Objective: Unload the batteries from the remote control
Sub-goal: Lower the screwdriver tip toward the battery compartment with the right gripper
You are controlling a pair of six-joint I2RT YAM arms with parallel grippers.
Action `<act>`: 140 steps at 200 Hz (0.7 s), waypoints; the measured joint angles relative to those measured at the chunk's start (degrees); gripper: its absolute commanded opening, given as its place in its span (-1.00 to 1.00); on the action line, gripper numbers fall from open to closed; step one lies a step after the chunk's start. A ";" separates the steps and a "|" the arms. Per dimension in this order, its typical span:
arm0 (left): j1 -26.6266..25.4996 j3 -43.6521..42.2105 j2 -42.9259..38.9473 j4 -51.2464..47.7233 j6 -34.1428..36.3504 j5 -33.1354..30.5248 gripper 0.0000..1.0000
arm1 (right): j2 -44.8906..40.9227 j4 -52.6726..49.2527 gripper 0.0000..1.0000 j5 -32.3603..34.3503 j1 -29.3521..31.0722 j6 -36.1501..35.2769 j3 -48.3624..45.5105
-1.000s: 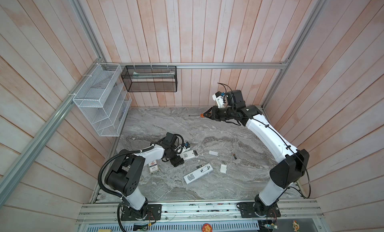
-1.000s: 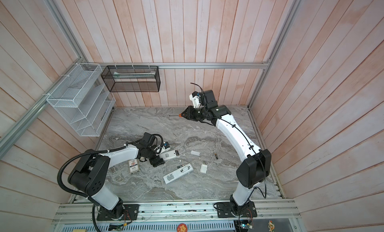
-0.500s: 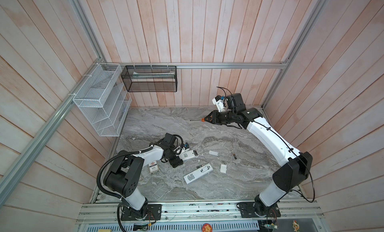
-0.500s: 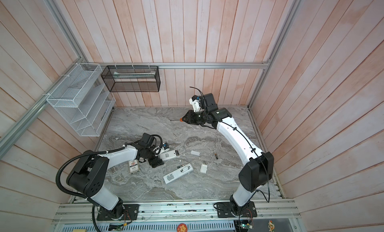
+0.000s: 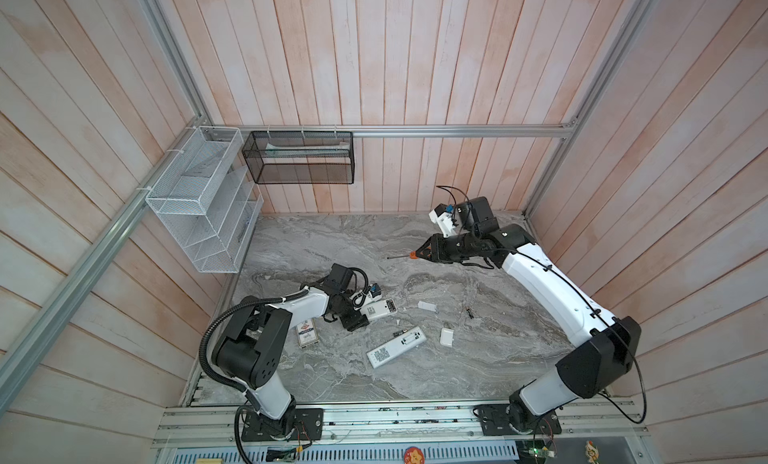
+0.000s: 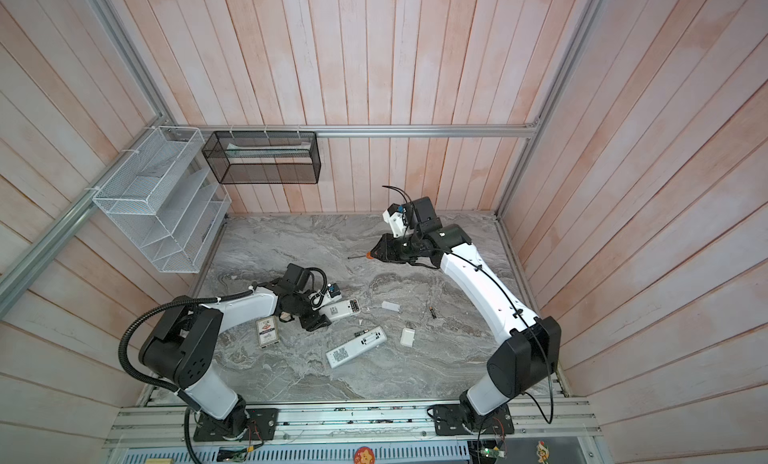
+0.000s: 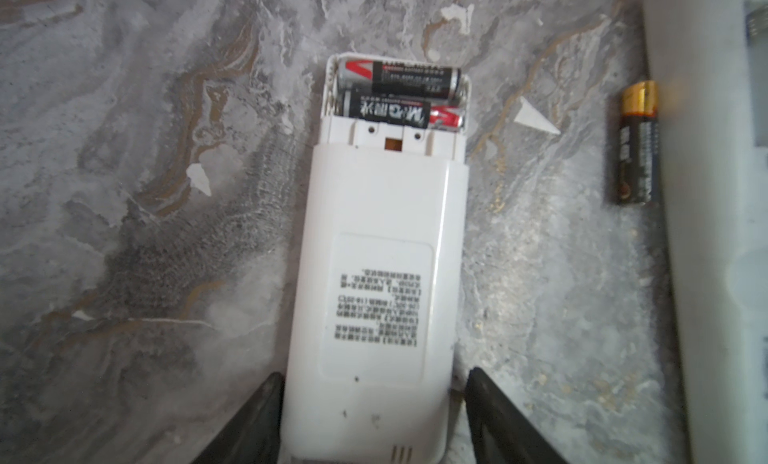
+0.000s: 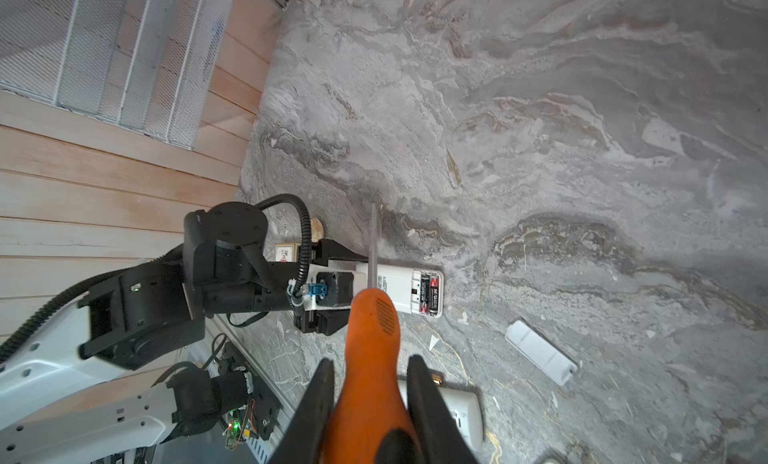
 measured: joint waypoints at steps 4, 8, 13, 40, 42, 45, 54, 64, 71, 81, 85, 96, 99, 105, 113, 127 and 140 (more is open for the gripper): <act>0.00 0.00 0.02 0.00 0.09 0.11 0.34 | 0.31 -0.85 -0.71 0.11 0.00 -0.15 0.24; 0.00 0.00 0.07 0.02 0.09 0.24 0.32 | 0.57 -1.49 -0.71 0.11 0.00 -0.33 0.37; 0.00 0.00 0.11 0.07 0.13 0.44 0.29 | 0.96 -2.56 -0.71 0.17 0.00 -0.52 0.52; 0.00 0.17 0.61 0.59 0.52 1.01 0.05 | 2.58 -7.41 -0.71 0.48 0.00 -1.16 0.57; 0.00 0.20 0.63 0.59 0.46 1.05 0.03 | 2.69 -7.72 -0.71 0.46 0.00 -1.16 0.57; 0.00 0.26 0.63 0.59 0.72 1.07 0.01 | 2.82 -8.17 -0.71 0.48 0.00 -1.20 0.57; 0.00 0.33 0.74 0.68 0.59 1.14 -0.04 | 3.04 -9.18 -0.71 0.48 0.00 -1.22 0.52; 0.00 0.39 0.85 0.72 0.55 1.25 -0.06 | 3.06 -9.64 -0.71 0.42 0.00 -1.27 0.26; 0.00 0.50 0.92 0.72 0.55 1.27 -0.07 | 3.04 -9.77 -0.71 0.33 0.00 -1.27 -0.07; 0.00 0.61 1.03 0.66 0.50 1.33 -0.07 | 3.04 -9.73 -0.71 0.13 0.00 -1.27 -0.76; 0.00 0.66 1.05 0.66 0.48 1.42 -0.08 | 3.04 -9.70 -0.71 0.02 0.00 -1.27 -1.18; 0.00 0.70 1.05 0.59 0.48 1.46 -0.08 | 3.04 -9.75 -0.71 -0.17 0.00 -1.14 -2.32; 0.00 0.70 1.05 0.61 0.48 1.46 -0.08 | 3.04 -9.75 -0.71 -0.24 0.00 -1.11 -2.67; 0.00 0.70 1.05 0.61 0.48 1.46 -0.08 | 3.04 -9.70 -0.71 -0.39 0.00 -1.09 -3.26; -0.02 0.70 1.05 0.61 0.48 1.46 -0.08 | 3.04 -9.70 -0.70 -0.55 0.00 -1.01 -4.07; -0.07 0.70 1.05 0.61 0.46 1.38 -0.08 | 2.95 -9.46 -0.70 -0.94 0.00 -0.72 -5.29; -0.13 0.68 0.98 0.61 0.44 1.25 -0.08 | 2.73 -9.16 -0.70 -1.42 0.00 -0.22 -6.34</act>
